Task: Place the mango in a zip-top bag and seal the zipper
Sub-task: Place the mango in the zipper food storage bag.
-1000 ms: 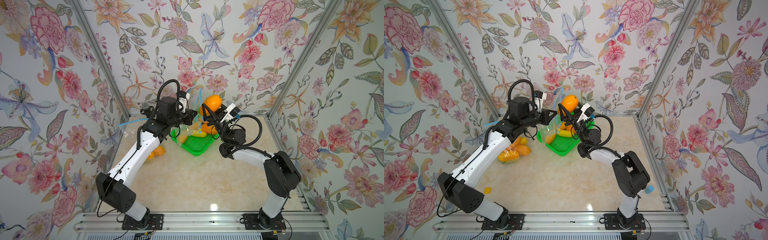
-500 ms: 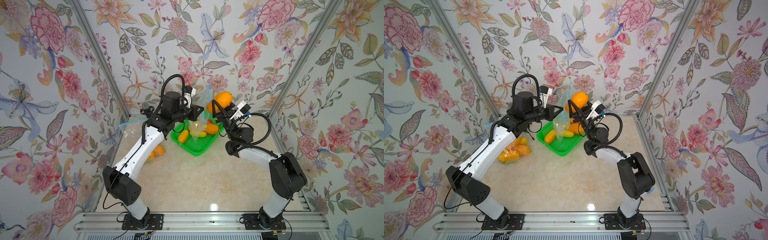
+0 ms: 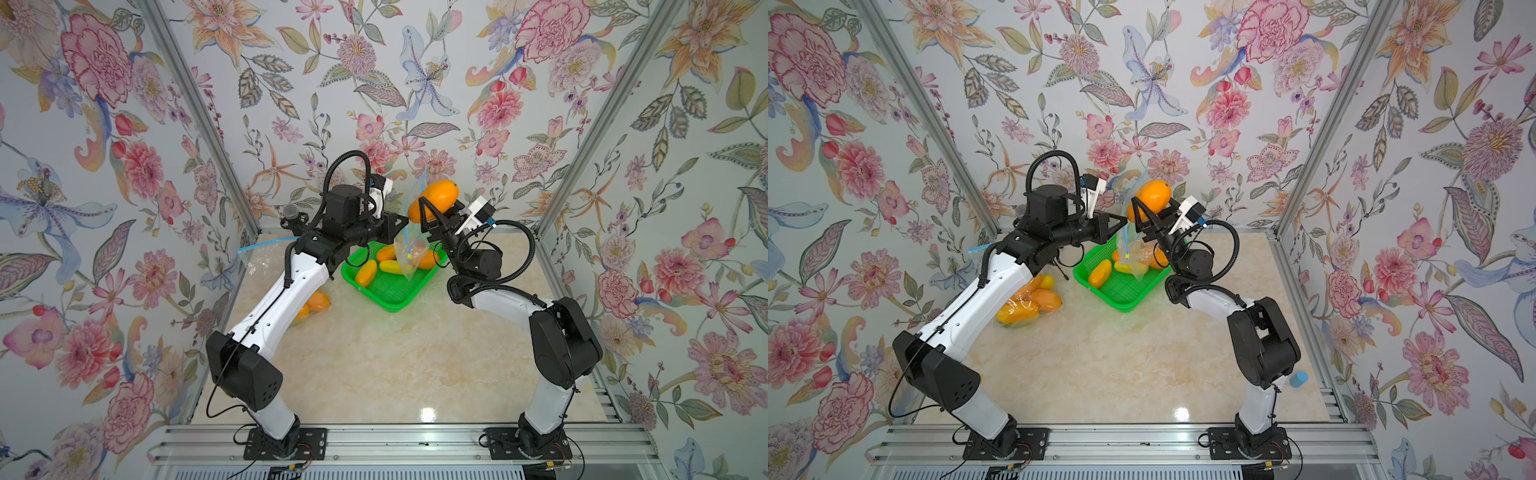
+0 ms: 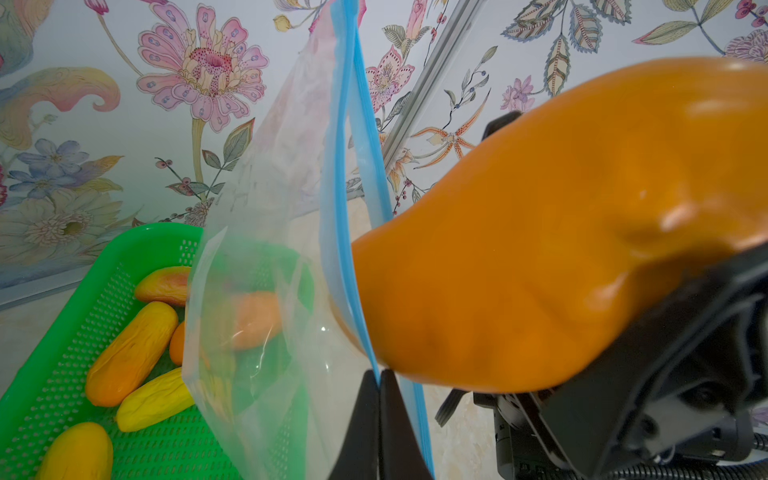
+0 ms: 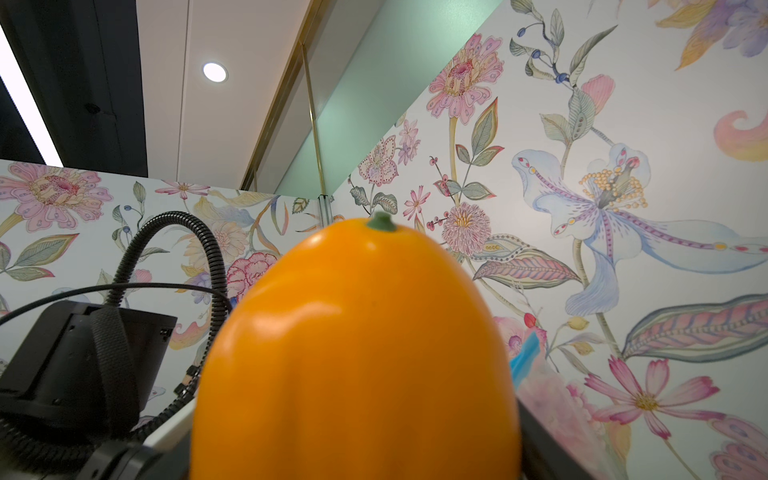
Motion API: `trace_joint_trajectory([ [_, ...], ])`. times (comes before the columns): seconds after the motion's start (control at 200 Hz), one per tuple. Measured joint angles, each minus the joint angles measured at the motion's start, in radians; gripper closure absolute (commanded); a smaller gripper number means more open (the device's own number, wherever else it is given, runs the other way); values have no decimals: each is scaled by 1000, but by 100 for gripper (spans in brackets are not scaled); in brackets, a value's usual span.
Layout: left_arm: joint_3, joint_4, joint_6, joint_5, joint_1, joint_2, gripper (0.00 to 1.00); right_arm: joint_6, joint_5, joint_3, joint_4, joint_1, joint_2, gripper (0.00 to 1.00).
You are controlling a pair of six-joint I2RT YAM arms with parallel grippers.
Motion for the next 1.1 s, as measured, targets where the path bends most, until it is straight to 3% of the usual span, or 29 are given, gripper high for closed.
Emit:
trace_joint_trajectory([
  [0.25,-12,-6,0,-10,8,-12,100,-100,8,-40,-48,-3,34,88],
  [0.385,-19,-6,0,-31,24,-31,100,-158,27,-45,-142,-3,34,73],
  [0.495,-30,-4,-7,-42,45,-45,100,-185,14,-44,-243,-3,26,40],
  [0.585,-40,-3,-14,-47,58,-49,100,-190,-34,-23,-319,-3,24,34],
  [0.656,-50,-2,-19,-50,64,-49,100,-189,-72,3,-361,-3,24,36],
  [0.721,-57,-1,-23,-50,66,-49,100,-181,-102,19,-382,-3,21,67],
  [0.751,-61,0,-25,-50,67,-49,100,-179,-109,21,-385,-3,18,73],
  [0.956,-66,4,-30,-36,67,-50,100,-89,-117,25,-259,-1,25,77],
  [1.101,-69,13,-31,-16,67,-53,100,-19,-115,118,-150,7,108,73],
])
